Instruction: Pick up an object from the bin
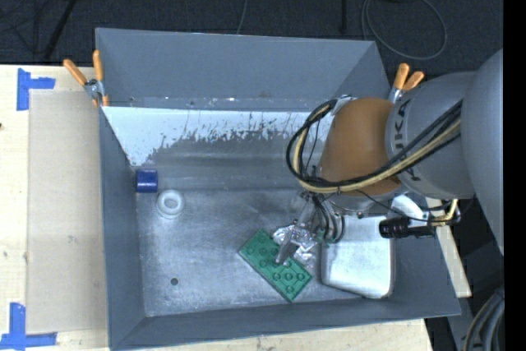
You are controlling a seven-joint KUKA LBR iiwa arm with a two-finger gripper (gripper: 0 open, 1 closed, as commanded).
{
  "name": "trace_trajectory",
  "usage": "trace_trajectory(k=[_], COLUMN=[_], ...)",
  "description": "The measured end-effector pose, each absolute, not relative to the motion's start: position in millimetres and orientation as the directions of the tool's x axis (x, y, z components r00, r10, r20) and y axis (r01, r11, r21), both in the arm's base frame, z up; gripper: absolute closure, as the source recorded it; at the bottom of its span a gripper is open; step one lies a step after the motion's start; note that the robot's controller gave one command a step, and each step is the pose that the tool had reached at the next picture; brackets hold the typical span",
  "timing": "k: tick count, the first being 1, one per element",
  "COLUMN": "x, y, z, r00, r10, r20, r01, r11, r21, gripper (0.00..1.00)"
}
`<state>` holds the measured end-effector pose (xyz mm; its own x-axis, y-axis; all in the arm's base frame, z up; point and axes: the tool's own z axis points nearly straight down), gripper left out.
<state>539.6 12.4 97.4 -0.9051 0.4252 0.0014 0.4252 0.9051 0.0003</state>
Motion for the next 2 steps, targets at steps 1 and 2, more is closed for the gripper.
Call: trace_trajectory(k=[1,2], x=[539.7,527.4], y=[12,26], z=[97,81], r00=[-0.905,-0.98], r10=[0.426,0.197], r20=[0.001,-0.028], r01=[0.426,0.197], r11=[0.905,0.98], r21=[0.0,-0.003], gripper=[1.0,1.0])
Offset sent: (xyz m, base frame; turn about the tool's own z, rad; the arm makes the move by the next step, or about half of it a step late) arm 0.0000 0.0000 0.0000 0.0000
